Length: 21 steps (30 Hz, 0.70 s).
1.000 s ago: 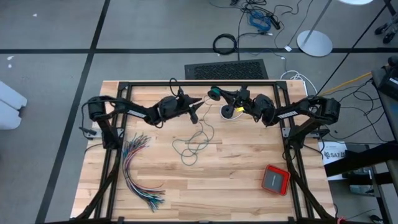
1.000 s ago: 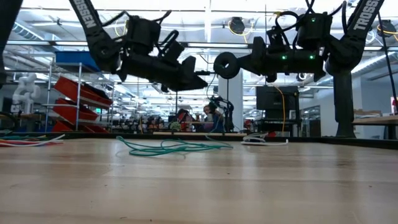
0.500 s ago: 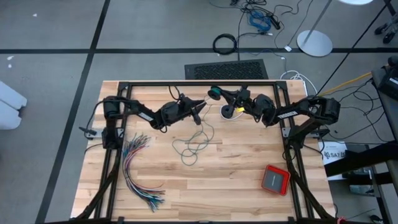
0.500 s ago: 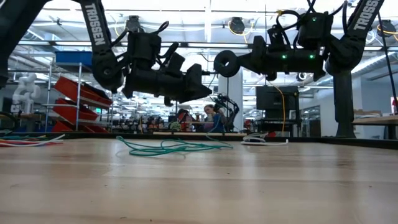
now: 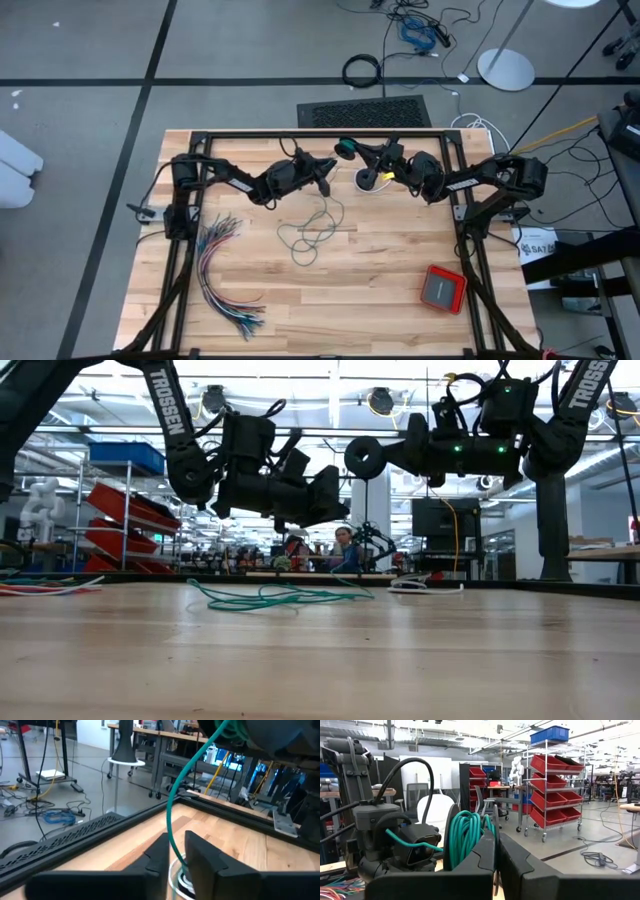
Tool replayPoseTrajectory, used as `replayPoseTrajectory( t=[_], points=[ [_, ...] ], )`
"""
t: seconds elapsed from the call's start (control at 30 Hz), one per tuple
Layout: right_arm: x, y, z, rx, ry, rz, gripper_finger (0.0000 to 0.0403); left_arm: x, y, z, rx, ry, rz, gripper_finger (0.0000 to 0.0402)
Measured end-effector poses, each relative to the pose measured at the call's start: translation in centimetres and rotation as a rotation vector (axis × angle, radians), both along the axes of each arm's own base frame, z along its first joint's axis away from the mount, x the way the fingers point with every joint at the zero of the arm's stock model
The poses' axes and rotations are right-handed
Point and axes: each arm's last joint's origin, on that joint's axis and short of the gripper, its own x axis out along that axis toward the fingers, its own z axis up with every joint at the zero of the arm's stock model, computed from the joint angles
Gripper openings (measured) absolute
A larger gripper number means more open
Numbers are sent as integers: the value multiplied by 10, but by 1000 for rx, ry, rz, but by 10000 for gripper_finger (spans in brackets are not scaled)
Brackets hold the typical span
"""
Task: Coil cords
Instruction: Coil the green wire onto the spool
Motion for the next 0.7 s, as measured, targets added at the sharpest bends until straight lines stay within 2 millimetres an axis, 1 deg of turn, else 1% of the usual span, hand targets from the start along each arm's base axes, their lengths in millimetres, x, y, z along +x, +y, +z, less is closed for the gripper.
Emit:
replayPoseTrajectory(
  t=[0.1, 0.2, 0.4, 0.57, 0.7],
  points=[
    [0, 0, 0, 0, -1, 2, 0, 0, 0, 0, 0, 1, -2, 32],
    [0, 0, 1, -2, -5, 2, 0, 0, -1, 0, 8, 11, -5, 14],
    [0, 0, 1, -4, -5, 2, 0, 1, -3, -2, 21, 38, -15, 12],
    [0, 0, 1, -5, -5, 1, 0, 1, -3, -2, 21, 38, -13, 28],
    [0, 1, 1, -5, -4, 2, 0, 1, -3, -2, 23, 39, -8, 31]
  ],
)
